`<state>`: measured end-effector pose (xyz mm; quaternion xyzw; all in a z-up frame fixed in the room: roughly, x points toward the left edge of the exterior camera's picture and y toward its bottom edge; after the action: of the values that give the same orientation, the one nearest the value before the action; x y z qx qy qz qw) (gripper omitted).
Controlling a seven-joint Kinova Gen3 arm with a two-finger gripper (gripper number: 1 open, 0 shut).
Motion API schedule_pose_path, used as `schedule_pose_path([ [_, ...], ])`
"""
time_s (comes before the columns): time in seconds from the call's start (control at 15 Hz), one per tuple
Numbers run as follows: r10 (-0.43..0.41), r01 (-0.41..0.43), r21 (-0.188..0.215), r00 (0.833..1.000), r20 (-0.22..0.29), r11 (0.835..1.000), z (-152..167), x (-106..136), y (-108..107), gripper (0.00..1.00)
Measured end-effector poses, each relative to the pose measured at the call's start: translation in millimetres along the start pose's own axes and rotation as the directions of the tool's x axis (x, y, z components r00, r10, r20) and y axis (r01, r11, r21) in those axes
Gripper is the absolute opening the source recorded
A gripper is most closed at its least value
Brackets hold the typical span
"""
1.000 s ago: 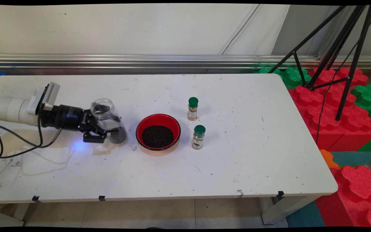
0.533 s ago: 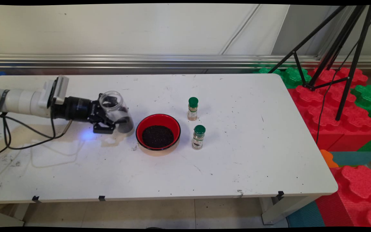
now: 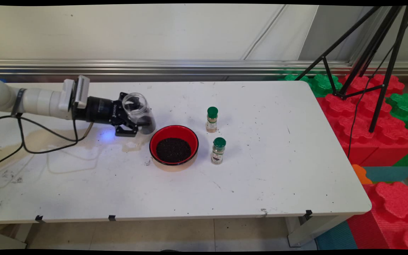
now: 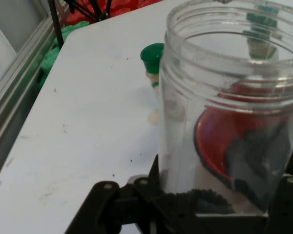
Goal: Pour the black seasoning powder in the red bowl
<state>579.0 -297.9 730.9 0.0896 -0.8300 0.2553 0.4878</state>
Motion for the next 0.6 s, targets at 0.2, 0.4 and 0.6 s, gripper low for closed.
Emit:
schedule_pose_path([
  [0.2,0.062,-0.062,-0.007,0.998,0.004,0.998,11.9,2.9,-8.5,0.00],
  [0.4,0.141,-0.141,-0.022,0.990,0.005,0.990,26.6,7.6,-16.6,0.00],
  [0.6,0.227,-0.227,-0.038,0.974,0.005,0.973,40.3,12.7,-24.0,0.00],
])
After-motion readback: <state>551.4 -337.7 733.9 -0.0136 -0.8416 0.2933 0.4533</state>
